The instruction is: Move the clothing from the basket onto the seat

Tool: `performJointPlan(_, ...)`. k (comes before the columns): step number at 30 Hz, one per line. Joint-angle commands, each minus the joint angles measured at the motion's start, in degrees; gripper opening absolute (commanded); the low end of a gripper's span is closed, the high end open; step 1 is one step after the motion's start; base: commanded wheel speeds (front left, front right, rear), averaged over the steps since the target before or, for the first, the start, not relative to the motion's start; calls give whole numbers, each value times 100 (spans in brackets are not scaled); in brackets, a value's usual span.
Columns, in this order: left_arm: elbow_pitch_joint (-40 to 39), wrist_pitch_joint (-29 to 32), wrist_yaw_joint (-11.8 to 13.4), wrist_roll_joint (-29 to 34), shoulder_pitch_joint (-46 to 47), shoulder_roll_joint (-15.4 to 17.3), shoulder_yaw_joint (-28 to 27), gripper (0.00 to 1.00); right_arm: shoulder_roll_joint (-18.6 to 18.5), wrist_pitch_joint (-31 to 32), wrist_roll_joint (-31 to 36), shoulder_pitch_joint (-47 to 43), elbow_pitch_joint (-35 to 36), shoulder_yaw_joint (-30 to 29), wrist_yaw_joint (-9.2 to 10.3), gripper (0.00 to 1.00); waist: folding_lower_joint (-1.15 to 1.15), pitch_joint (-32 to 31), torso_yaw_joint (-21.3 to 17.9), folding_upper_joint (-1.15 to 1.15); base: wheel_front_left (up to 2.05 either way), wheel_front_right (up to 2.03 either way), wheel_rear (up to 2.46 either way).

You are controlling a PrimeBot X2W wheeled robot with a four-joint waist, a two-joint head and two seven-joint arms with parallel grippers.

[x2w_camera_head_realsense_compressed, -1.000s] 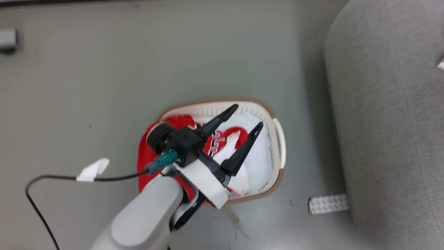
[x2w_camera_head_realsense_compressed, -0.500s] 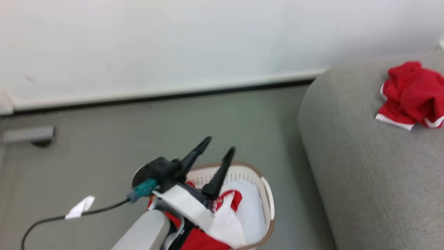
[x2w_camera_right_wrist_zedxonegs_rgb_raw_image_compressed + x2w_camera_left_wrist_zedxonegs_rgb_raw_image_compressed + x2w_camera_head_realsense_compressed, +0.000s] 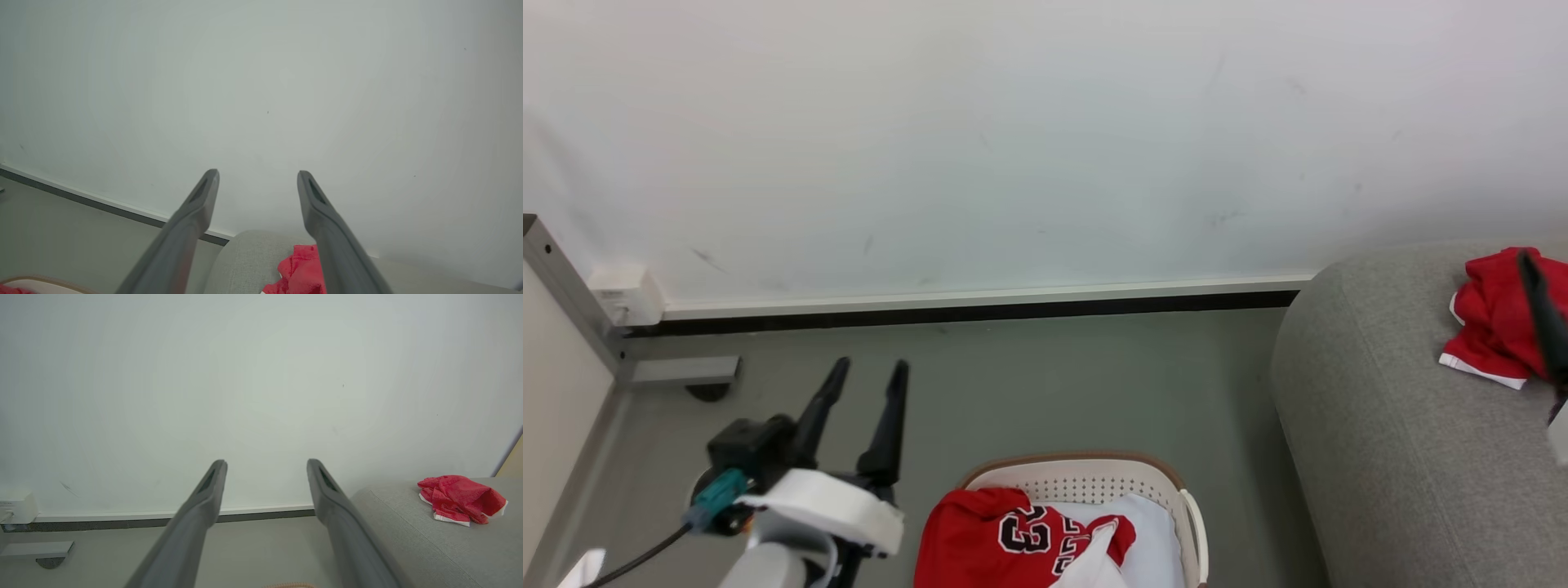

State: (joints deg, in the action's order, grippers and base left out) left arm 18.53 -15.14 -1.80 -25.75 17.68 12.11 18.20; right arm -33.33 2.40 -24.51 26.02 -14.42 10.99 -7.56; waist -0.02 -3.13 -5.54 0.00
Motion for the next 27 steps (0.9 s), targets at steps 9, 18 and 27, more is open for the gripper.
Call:
performJointPlan(9,-382,-1,25,512,-935,-189,-1046,100,1434,-1269,533,-2005,739,-657,14,100,2,44,143,0,0,0,0)
performJointPlan(18,-433,-1,-174,1261,-1406,-635,-1571,100,2029,-1754,559,-2529,444,-687,14,100,2,123,241,0,0,0,0)
performJointPlan(27,-386,-1,-308,1490,-1460,-840,-1845,100,2150,-1760,498,-2423,388,-616,14,100,2,108,259,0,0,0,0)
